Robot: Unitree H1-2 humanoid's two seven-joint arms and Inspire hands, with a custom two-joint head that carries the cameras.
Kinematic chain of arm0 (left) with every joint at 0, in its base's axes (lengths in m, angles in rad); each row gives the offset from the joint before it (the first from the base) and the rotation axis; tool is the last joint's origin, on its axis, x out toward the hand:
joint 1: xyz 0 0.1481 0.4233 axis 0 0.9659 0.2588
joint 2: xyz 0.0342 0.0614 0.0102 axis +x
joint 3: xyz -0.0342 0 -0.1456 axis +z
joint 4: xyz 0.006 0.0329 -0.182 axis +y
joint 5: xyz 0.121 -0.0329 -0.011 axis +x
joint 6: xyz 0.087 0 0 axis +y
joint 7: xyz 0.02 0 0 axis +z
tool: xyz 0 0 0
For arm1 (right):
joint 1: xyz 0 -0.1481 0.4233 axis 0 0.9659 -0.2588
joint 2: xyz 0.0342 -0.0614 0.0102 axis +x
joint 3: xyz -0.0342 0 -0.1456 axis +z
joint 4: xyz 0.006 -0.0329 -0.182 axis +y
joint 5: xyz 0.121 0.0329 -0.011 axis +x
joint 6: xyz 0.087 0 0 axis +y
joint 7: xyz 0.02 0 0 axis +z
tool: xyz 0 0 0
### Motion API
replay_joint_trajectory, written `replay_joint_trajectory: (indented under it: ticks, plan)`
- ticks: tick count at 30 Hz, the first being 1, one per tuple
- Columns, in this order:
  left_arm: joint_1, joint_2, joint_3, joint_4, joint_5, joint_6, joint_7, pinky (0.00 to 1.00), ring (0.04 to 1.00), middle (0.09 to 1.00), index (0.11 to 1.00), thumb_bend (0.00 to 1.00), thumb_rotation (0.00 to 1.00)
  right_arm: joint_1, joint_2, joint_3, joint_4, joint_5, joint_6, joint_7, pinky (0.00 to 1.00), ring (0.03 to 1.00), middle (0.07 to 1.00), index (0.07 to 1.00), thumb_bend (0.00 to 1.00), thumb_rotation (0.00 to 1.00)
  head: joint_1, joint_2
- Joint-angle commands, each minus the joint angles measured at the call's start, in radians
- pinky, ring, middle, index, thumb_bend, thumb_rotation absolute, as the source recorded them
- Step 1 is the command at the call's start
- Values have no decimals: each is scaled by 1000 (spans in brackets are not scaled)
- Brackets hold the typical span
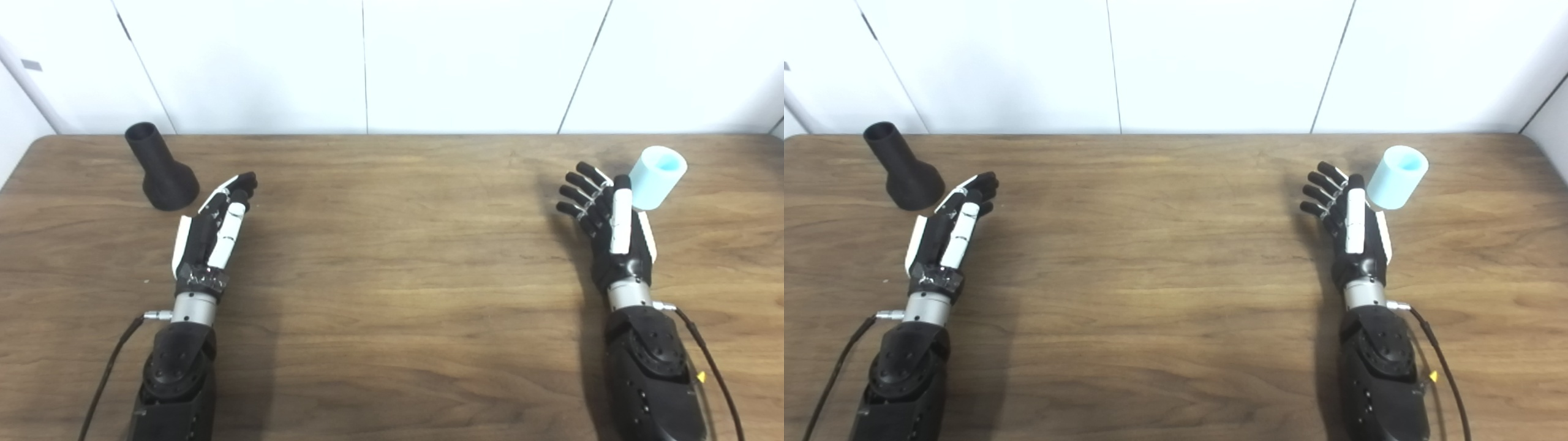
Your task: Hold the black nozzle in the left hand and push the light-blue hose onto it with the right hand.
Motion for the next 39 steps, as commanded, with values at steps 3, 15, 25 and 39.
replay_joint_trajectory:
  ticks: [3,15,25,39]
  plan:
    - [35,-5,-8,27,12,-10,9,887,880,843,805,443,716,37,17,6,21,2,19,1,675,761,779,777,511,993,-2,3]
    - [32,-3,-7,37,4,-19,2,903,889,849,810,432,707,38,18,7,16,4,19,3,670,755,777,779,502,989,0,3]
    - [33,-5,-5,31,-2,-9,2,910,894,850,806,450,710,39,19,4,18,9,16,4,666,752,773,782,502,979,-3,5]
    - [39,-8,-10,24,15,-16,11,903,888,847,804,413,703,36,14,2,31,14,14,10,671,759,774,779,520,969,49,-10]
